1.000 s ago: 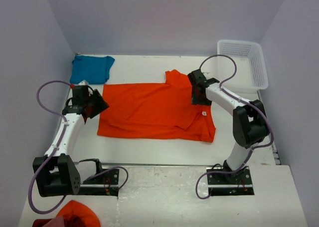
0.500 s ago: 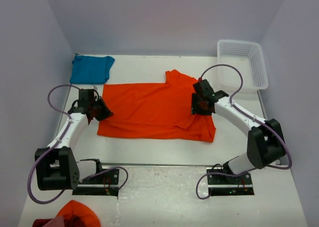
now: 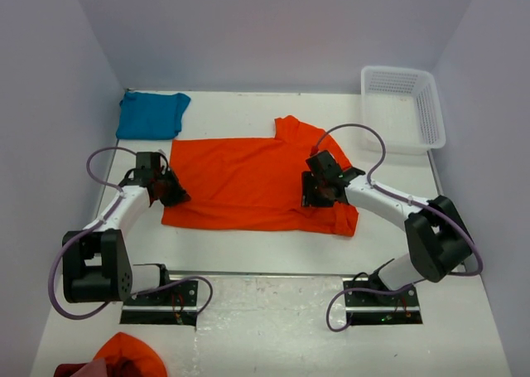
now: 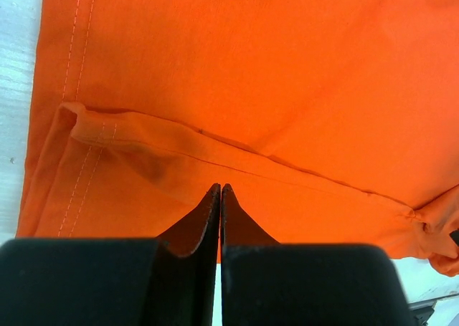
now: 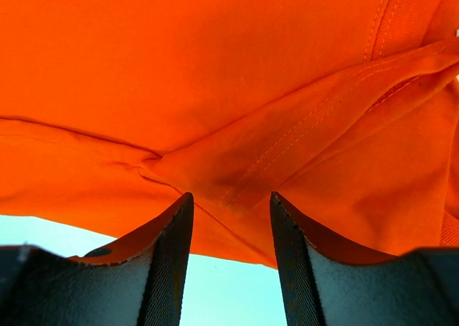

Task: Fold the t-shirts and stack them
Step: Fold the flattened tshirt in 1/3 of the way

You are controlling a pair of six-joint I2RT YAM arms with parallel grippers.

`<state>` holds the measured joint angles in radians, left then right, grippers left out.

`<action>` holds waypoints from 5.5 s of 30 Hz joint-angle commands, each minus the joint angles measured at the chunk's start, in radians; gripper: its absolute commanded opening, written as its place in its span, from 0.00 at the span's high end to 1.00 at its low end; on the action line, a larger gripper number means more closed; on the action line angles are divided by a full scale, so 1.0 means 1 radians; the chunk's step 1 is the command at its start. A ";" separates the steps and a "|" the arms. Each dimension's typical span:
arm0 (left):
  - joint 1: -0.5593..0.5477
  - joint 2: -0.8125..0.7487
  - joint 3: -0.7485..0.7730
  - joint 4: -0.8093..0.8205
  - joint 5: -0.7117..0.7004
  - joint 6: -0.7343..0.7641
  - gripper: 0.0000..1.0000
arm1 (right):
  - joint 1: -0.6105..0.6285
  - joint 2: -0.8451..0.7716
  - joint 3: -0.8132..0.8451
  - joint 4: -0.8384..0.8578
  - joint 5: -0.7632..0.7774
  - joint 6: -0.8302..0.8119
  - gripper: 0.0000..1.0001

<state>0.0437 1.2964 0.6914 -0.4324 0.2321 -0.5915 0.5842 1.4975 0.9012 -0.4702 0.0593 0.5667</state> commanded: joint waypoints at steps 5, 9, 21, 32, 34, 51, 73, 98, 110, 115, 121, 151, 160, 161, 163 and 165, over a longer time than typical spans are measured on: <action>-0.001 0.001 0.023 0.021 -0.007 0.012 1.00 | 0.003 -0.023 -0.077 0.100 -0.022 0.042 0.53; -0.001 0.011 0.020 0.023 -0.007 0.012 1.00 | 0.003 -0.003 -0.082 0.111 -0.021 0.047 0.54; -0.001 0.011 0.046 0.004 -0.020 0.021 1.00 | 0.005 0.064 -0.051 0.139 -0.042 0.045 0.82; -0.001 0.015 0.056 0.000 -0.028 0.022 1.00 | 0.005 0.081 0.103 0.056 0.039 0.006 1.00; 0.001 0.012 0.057 -0.008 -0.045 0.024 1.00 | 0.005 0.102 0.146 0.044 0.043 -0.007 1.00; -0.001 0.012 0.083 -0.035 -0.092 0.044 1.00 | -0.053 0.333 0.329 0.022 0.042 -0.060 0.60; 0.001 -0.009 0.114 -0.155 -0.388 0.012 0.95 | -0.047 -0.376 0.058 -0.130 0.091 -0.021 0.48; -0.001 0.161 0.200 -0.118 -0.375 0.032 0.75 | -0.043 -0.433 0.019 -0.111 0.043 -0.053 0.48; 0.001 0.241 0.218 -0.095 -0.359 0.024 1.00 | -0.044 -0.441 0.025 -0.130 0.051 -0.056 0.48; 0.002 0.222 0.234 -0.111 -0.404 0.012 1.00 | -0.041 -0.434 0.018 -0.128 0.045 -0.045 0.48; 0.036 0.213 0.249 -0.129 -0.428 0.013 1.00 | -0.040 -0.428 0.018 -0.142 0.060 -0.031 0.48; 0.018 0.038 0.272 -0.143 -0.364 0.027 0.50 | 0.011 -0.344 -0.143 -0.229 0.263 0.453 0.44; -0.021 0.132 0.143 -0.029 -0.183 0.002 1.00 | 0.011 -0.342 -0.219 -0.240 0.301 0.565 0.45; -0.022 0.159 0.139 -0.019 -0.169 0.002 1.00 | 0.011 -0.338 -0.220 -0.236 0.306 0.564 0.45; -0.022 0.179 0.132 -0.002 -0.152 -0.001 1.00 | 0.011 -0.316 -0.212 -0.234 0.310 0.567 0.46; -0.022 0.192 0.135 0.007 -0.151 -0.002 1.00 | 0.011 -0.310 -0.212 -0.222 0.306 0.568 0.46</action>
<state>0.0212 1.4872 0.8207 -0.4900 0.0326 -0.5838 0.5930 1.1770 0.6907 -0.7155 0.3210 1.0855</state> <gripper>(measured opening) 0.002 0.548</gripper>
